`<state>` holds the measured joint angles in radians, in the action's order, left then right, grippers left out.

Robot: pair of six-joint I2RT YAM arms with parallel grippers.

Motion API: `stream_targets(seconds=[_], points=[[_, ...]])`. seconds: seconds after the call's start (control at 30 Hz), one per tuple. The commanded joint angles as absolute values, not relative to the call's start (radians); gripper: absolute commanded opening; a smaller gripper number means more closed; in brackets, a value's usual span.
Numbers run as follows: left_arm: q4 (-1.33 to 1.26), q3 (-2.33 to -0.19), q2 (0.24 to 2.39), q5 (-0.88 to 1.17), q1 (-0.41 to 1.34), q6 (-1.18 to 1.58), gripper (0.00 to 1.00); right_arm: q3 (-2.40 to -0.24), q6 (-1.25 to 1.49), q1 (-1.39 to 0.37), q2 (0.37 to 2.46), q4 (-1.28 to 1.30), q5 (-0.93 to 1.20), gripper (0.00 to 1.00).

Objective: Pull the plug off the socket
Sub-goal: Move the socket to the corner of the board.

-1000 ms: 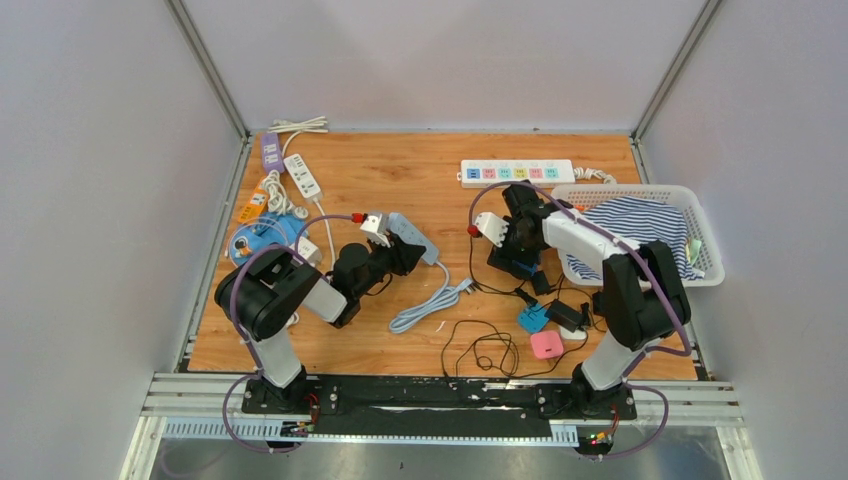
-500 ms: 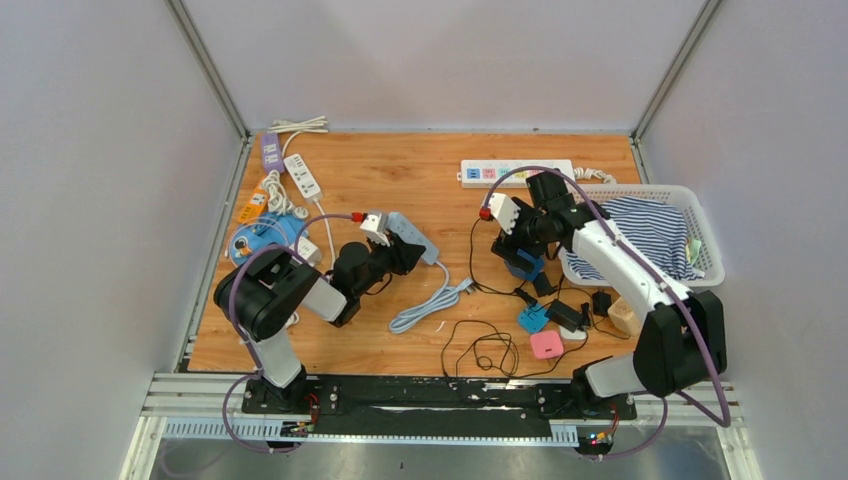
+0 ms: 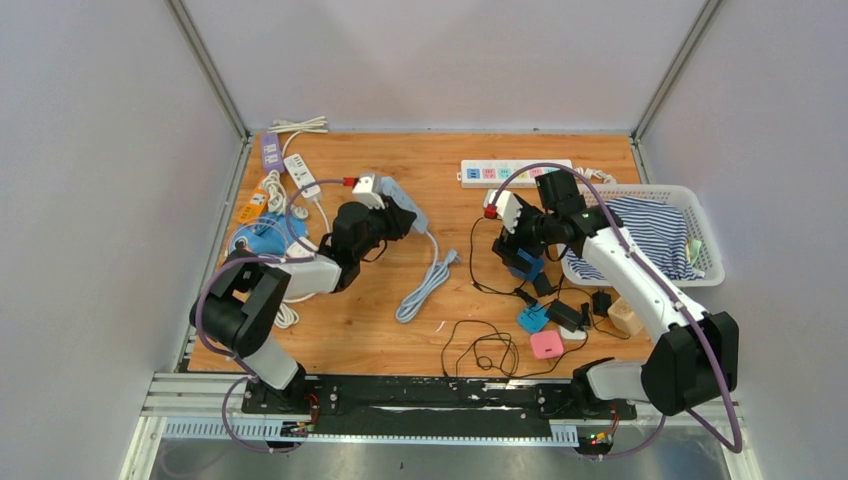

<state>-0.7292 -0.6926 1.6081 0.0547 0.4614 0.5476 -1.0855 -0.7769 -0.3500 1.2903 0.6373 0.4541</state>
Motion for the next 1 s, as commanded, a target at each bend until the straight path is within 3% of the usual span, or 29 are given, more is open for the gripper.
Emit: stream_targets(seconds=[0.0, 0.3, 0.53, 0.7, 0.83, 0.97], points=[[-0.66, -0.81, 1.66, 0.154, 0.34, 0.656, 0.0, -1.068, -0.761, -0.331, 1.244, 0.651, 0.497, 0.83], [-0.578, -1.043, 1.909, 0.333, 0.085, 0.771, 0.0, -1.056, -0.761, -0.324, 1.208, 0.644, 0.524, 0.83], [-0.428, -1.179, 2.013, 0.281, 0.003, 0.644, 0.01, -1.044, -0.766, -0.323, 1.194, 0.643, 0.544, 0.83], [-0.353, -1.224, 2.016, 0.166, 0.003, 0.591, 0.19, -1.034, -0.771, -0.323, 1.178, 0.641, 0.55, 0.84], [-0.273, -1.285, 2.033, 0.14, 0.003, 0.57, 0.44, -1.032, -0.772, -0.322, 1.164, 0.64, 0.555, 0.84], [-0.2, -1.326, 2.009, 0.105, 0.003, 0.537, 0.6, -1.022, -0.774, -0.322, 1.144, 0.641, 0.555, 0.84]])
